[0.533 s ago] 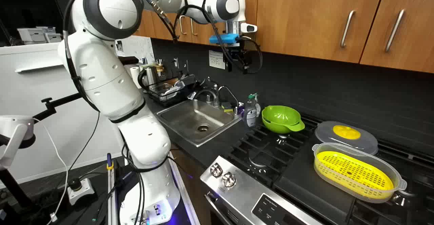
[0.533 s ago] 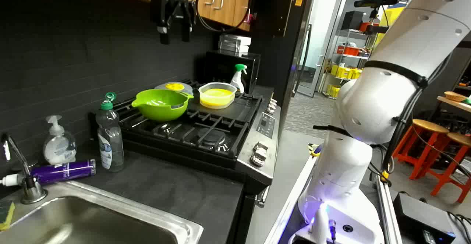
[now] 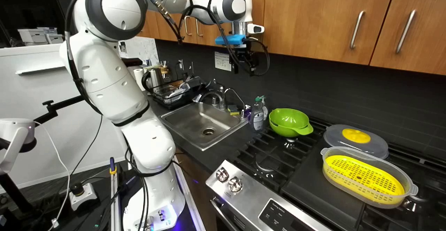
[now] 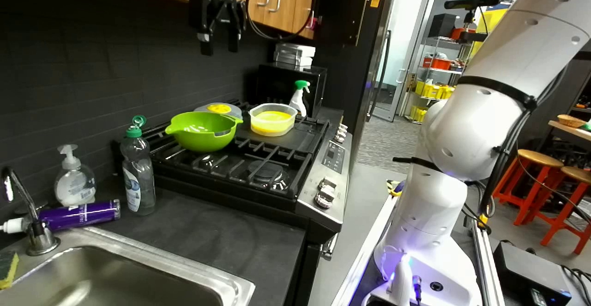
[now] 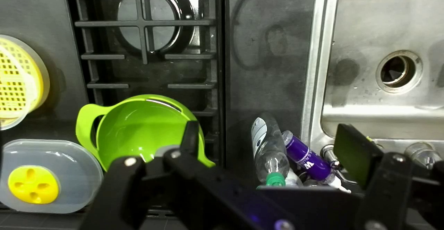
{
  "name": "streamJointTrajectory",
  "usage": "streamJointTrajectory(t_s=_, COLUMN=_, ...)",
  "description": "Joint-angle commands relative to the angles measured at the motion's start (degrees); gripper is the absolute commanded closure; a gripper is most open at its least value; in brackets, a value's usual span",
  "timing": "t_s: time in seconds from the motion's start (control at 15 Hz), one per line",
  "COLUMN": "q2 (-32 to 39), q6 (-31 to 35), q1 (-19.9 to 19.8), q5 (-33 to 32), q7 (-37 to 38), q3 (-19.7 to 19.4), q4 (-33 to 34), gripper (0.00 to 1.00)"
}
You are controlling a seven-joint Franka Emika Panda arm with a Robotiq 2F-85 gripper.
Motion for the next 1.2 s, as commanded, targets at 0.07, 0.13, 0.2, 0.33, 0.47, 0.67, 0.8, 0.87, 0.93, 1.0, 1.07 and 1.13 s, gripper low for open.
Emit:
streamJointTrajectory(t_s=0.07, q2=-0.60, q6=-1.02, q1=-1.08, q5=1.11, q7=3.14, q3=-2.29, q4=0.10, gripper=0.00)
streamJointTrajectory(t_s=0.13, q2=-1.26, q6=-1.36, q1=-2.04, q5=1.69, q7=3.91, q3=-3.69, q4=-0.41, gripper=0.00)
streamJointTrajectory(t_s=0.2, q2=-1.82, q6=-2.02, q1=-3.11, q5=2.34, q7=4.24, q3=-5.40, q4=-0.78, gripper=0.00)
streamJointTrajectory(t_s=0.33, q2=-2.36, q6=-2.59, q1=-5.31, q5=3.51, q7=3.69, q3=-8.84, q4=-1.40, gripper=0.00)
streamJointTrajectory(t_s=0.47, q2=-2.34, q6=-1.85, q1=-7.45, q5=3.81, q7=3.41, q3=-11.47, q4=-2.29, gripper=0.00)
streamJointTrajectory(t_s=0.67, q2=-2.17, q6=0.38, q1=-10.72, q5=3.08, q7=2.58, q3=-15.26, q4=-5.24, gripper=0.00)
streamJointTrajectory(t_s=0.8, q2=-1.73, q6=2.60, q1=-12.76, q5=2.44, q7=2.65, q3=-17.20, q4=-7.65, gripper=0.00)
streamJointTrajectory(t_s=0.87, q2=-1.49, q6=3.67, q1=-13.64, q5=2.13, q7=2.57, q3=-18.01, q4=-8.70, gripper=0.00)
streamJointTrajectory(t_s=0.93, q2=-1.19, q6=5.35, q1=-14.50, q5=1.74, q7=2.30, q3=-18.79, q4=-9.83, gripper=0.00)
streamJointTrajectory(t_s=1.0, q2=-0.84, q6=7.27, q1=-15.36, q5=1.17, q7=2.27, q3=-19.47, q4=-10.91, gripper=0.00)
streamJointTrajectory(t_s=1.07, q2=-0.55, q6=9.20, q1=-16.00, q5=0.98, q7=2.03, q3=-20.11, q4=-11.80, gripper=0.00)
streamJointTrajectory(t_s=1.13, q2=-0.24, q6=10.96, q1=-16.61, q5=0.61, q7=1.89, q3=-20.59, q4=-12.56, gripper=0.00)
